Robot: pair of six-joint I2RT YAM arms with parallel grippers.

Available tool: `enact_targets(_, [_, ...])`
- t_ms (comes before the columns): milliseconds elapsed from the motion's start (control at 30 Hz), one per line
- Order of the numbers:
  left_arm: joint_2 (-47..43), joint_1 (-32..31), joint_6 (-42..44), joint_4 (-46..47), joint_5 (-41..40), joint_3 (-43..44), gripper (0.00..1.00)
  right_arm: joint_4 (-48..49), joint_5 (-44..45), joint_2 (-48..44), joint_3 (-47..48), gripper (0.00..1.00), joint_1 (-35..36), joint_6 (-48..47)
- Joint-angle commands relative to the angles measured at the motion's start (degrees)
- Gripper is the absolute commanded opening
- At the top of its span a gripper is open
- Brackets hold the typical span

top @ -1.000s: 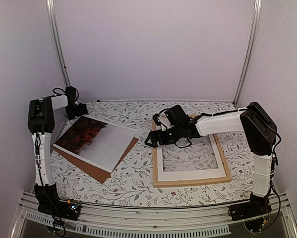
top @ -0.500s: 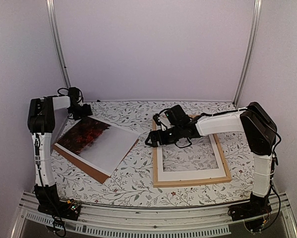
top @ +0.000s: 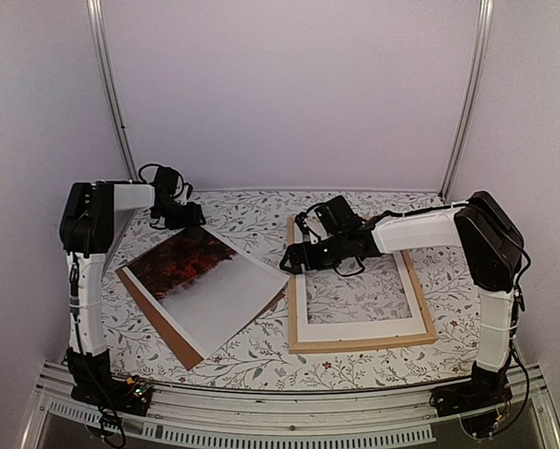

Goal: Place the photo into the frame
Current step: Rotate the photo on the backboard.

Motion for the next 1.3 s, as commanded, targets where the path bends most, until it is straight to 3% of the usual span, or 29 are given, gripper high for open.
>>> enact_targets(0, [1.51, -4.15, 3.49, -6.38, 5.20, -0.76, 0.68, -1.66, 1.06, -3.19, 0.88, 0.94, -0.44, -0.59])
enact_targets(533, [2.10, -14.05, 11.79, -9.47, 13.31, 1.70, 0.64, -0.66, -1.36, -4.76, -0.84, 0.94, -0.36, -0.30])
enact_targets(700, [-3.05, -15.29, 9.88, -5.66, 11.51, -0.34, 0.65, -0.61, -3.71, -4.32, -0.67, 0.93, 0.97, -0.97])
enact_targets(1000, [-23.26, -15.54, -1.44, 7.08, -9.96, -15.76, 0.84, -5.65, -4.29, -3.30, 2.44, 0.89, 6.27, -3.57])
enact_targets(1267, [-38.06, -16.39, -11.77, 1.57, -13.71, -33.89, 0.86, -12.93, -3.45, 2.59, 9.85, 0.86, 9.75, -4.16])
